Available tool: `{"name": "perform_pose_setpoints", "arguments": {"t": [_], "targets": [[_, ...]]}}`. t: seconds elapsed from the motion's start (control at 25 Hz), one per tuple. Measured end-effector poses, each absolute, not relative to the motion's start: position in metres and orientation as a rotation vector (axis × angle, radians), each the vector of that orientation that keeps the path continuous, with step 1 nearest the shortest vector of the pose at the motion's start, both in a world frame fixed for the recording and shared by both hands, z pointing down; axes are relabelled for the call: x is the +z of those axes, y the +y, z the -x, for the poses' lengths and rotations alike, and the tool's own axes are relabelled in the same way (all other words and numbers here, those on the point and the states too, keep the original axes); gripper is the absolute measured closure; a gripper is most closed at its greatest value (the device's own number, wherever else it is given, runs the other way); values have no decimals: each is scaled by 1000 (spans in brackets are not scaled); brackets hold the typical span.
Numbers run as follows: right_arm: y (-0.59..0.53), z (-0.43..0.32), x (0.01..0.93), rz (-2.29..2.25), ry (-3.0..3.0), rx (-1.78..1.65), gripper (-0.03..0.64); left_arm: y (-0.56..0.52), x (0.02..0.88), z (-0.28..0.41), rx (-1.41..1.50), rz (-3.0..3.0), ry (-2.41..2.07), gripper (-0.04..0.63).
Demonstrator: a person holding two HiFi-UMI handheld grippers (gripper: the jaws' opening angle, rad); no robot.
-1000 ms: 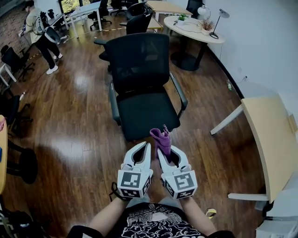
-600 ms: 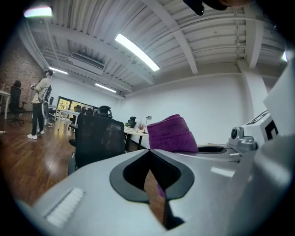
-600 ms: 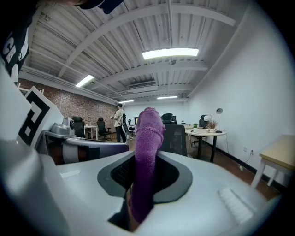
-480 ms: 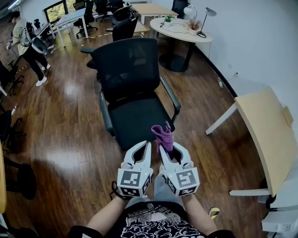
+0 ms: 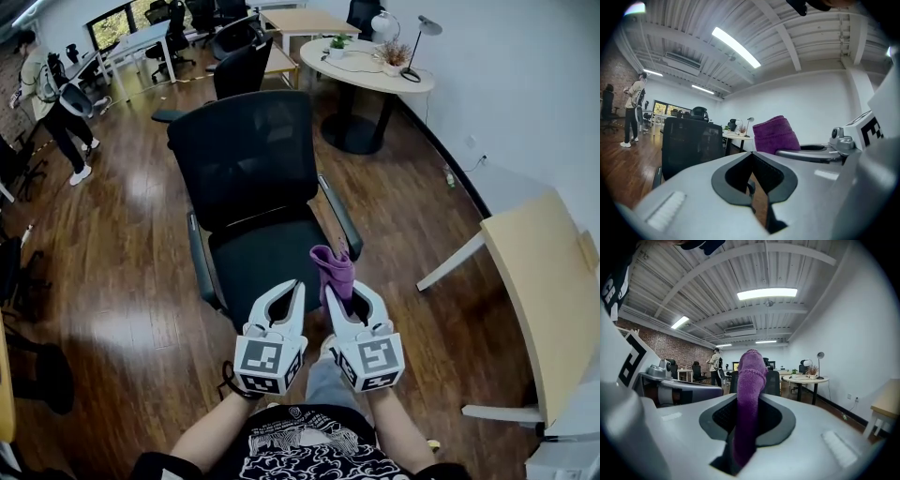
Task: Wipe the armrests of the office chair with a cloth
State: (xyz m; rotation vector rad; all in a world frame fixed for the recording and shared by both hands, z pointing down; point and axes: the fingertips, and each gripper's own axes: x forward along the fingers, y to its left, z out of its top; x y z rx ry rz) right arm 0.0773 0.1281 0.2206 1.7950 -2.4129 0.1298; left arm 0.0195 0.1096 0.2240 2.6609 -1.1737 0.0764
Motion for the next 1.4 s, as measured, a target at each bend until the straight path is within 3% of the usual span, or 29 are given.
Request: {"name": "perform_pose_setpoints", "arguments": {"t": [0.76, 1.4], "targets": [[-88, -197, 245, -1511, -2541, 135, 541, -101, 254, -147, 135, -2514, -1374, 591], [-235, -238, 338, -1394, -2458, 122, 541, -234, 321, -173, 107, -2401, -1453, 591]]}}
